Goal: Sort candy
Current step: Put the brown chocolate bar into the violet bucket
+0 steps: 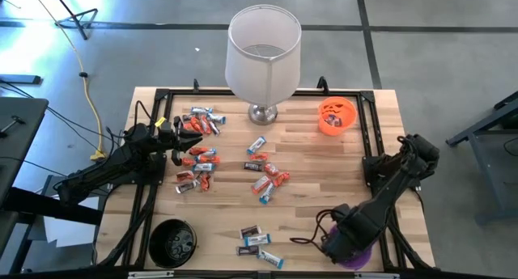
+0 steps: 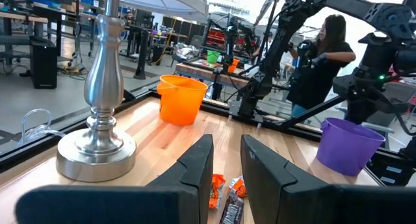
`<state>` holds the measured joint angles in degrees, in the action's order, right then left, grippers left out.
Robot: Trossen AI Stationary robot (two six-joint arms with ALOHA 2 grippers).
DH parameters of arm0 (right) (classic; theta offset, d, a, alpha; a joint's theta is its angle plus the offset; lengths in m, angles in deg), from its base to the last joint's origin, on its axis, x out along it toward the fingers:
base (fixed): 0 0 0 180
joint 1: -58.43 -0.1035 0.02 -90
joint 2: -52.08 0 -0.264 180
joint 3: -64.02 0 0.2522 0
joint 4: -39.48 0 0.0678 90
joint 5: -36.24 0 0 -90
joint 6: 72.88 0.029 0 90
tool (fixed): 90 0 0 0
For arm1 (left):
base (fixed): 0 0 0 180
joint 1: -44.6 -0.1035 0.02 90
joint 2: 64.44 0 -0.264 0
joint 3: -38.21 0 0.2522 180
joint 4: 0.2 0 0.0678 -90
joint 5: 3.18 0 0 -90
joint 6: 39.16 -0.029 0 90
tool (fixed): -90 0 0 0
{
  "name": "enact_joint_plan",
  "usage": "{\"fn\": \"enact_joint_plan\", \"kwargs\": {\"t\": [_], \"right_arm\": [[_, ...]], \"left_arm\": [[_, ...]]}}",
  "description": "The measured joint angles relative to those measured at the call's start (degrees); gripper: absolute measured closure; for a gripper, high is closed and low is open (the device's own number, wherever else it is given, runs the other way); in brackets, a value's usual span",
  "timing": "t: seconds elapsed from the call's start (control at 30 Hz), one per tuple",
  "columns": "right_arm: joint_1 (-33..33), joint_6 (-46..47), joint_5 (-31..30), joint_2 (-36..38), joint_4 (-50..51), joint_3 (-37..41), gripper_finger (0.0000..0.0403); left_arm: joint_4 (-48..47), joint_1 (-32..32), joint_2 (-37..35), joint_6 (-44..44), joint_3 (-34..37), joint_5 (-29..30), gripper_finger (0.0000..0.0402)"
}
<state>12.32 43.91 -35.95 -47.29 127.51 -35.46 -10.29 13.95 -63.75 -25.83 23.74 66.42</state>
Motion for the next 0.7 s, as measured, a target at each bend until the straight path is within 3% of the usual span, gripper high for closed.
{"fn": "enact_joint_plan", "kwargs": {"t": [0.2,0.37,0.53,0.7], "right_arm": [[3.53,-2.93,-0.64,0.14,-2.88,-0.03,0.0266],[9.15,-11.39,-6.05,0.42,-5.94,-0.1,0.0265],[16.04,-24.62,-12.72,0.42,-11.82,-0.1,0.0265],[22.3,-43.88,-20.6,0.42,-21.09,-0.1,0.0265]], "left_arm": [[0.01,0.0,0.0,0.0,0.0,0.0,0.0337],[0.01,-0.01,0.0,0.0,0.01,0.0,0.0337],[-0.01,0.0,0.02,0.0,0.0,0.0,0.0337],[0.01,-0.02,0.0,0.0,0.0,0.0,0.0337]]}}
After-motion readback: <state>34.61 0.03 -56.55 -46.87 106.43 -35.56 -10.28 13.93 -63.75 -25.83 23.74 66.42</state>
